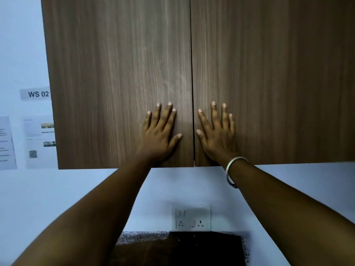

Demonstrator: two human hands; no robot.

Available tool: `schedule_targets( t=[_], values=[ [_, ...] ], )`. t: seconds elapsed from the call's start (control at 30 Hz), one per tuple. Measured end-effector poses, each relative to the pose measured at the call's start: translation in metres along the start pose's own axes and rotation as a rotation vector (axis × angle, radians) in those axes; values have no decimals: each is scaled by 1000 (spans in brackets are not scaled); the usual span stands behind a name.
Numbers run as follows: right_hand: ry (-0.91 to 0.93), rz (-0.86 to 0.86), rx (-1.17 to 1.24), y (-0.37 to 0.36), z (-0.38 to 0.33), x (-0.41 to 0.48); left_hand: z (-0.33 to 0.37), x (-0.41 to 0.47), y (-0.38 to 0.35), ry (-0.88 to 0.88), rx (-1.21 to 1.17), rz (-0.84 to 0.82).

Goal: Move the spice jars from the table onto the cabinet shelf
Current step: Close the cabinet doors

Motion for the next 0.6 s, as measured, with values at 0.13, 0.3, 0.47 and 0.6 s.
schedule_targets(
  t=[0.13,0.3,0.47,0.6],
  values=[
    [15,91,-40,-16,4,-1,15,2,-23,86,31,69],
    [37,172,-33,-24,6,1,13,4,-37,78,63,176],
    [32,167,-40,-24,5,0,15,4,-37,78,53,180],
    [30,152,-57,-21,4,0,12,3,-32,59,55,161]
  ],
)
Point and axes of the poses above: each hand's wrist, its own x-axis towards the middle knuckle, its own y-axis out of the back of the hand, z = x × y, the point moved 1 cm from there along x, towards the middle knuckle, and after that the axes turned 3 degrees about -y, right-handed, at the moved point
